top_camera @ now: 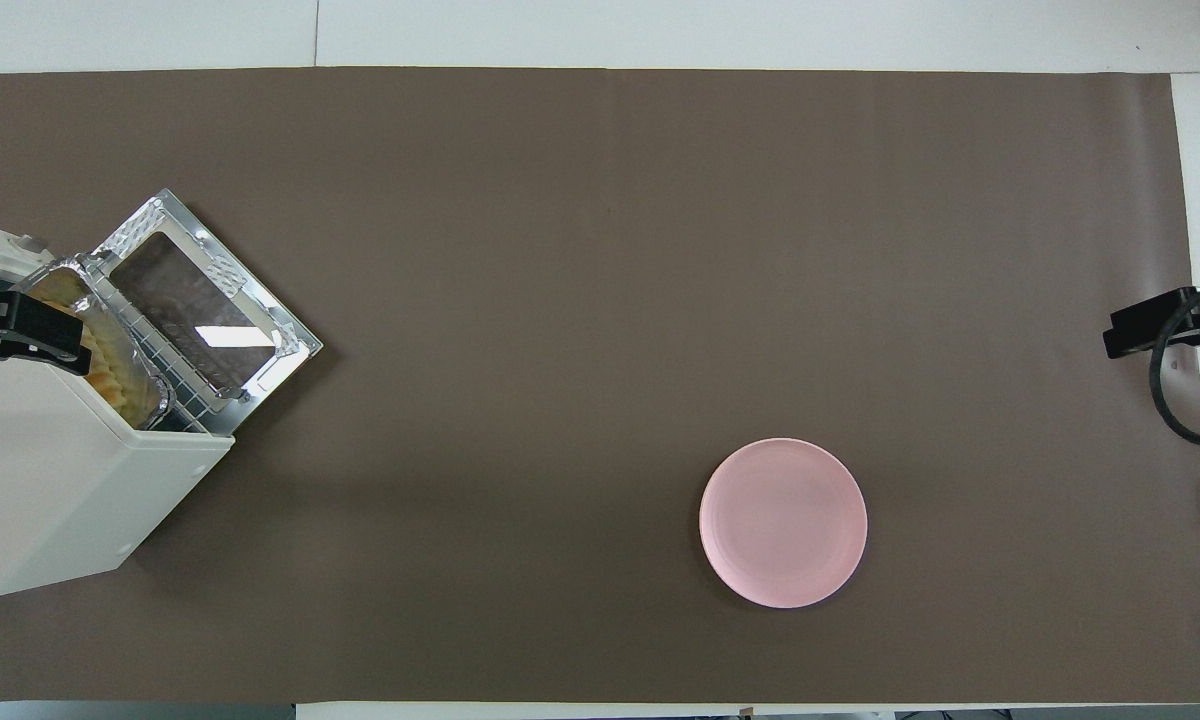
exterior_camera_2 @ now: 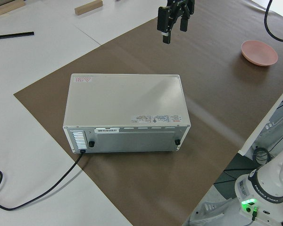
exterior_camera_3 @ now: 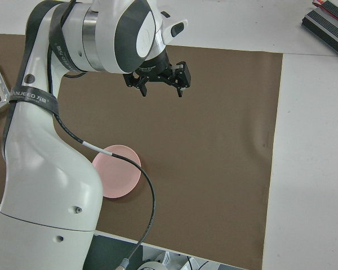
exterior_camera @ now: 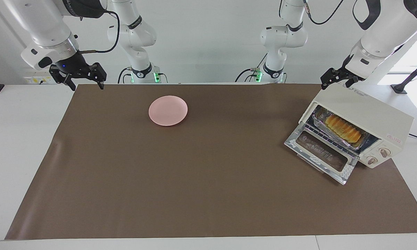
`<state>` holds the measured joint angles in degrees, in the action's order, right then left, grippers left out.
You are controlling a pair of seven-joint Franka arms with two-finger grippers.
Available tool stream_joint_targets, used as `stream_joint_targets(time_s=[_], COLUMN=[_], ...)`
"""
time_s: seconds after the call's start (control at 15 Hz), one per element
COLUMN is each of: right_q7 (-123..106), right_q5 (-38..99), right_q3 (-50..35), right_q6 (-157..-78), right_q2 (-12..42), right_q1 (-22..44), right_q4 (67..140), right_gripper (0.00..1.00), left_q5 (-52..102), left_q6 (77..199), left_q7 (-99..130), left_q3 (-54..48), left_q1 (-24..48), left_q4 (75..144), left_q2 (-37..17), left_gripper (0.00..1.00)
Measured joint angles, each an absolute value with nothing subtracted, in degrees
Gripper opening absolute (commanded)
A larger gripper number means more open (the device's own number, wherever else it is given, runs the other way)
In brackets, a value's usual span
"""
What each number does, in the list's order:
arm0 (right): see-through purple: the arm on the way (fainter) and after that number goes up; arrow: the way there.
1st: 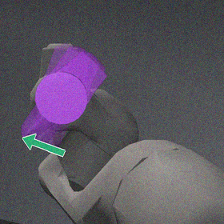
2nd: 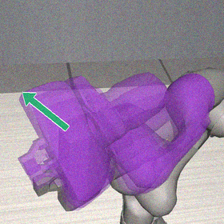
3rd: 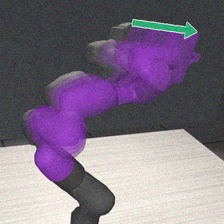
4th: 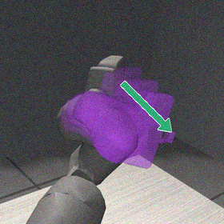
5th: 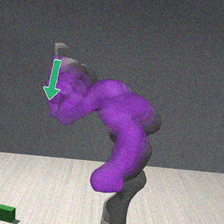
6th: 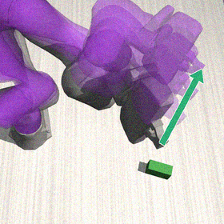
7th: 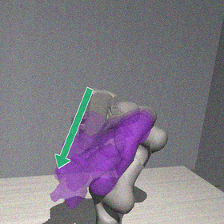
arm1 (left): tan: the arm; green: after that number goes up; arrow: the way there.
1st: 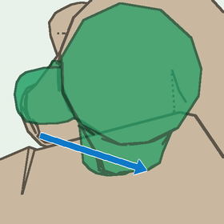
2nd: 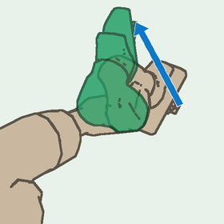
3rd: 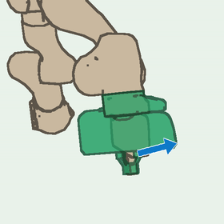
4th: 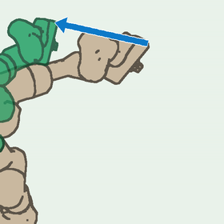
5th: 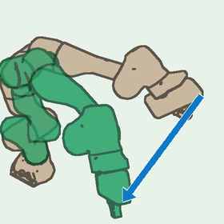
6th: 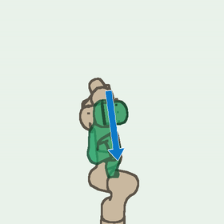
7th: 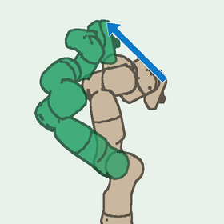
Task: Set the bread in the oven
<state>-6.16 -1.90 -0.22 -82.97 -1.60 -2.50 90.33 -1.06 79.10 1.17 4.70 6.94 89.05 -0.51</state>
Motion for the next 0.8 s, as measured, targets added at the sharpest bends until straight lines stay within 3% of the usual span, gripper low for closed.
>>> stream_joint_targets(time_s=[0.8], right_q7=[-6.2], right_q5=[-1.9], right_q3=[-0.2], right_q6=[-83.0], right_q2=[-1.6], right_q1=[-2.5], right_q4=[90.3], right_gripper=[1.00], left_q5=[-0.6], left_q6=[82.3], left_q7=[0.2], left_q3=[3.4], left_q1=[6.9], left_q4=[92.4], left_q2=[0.6], left_gripper=[1.00])
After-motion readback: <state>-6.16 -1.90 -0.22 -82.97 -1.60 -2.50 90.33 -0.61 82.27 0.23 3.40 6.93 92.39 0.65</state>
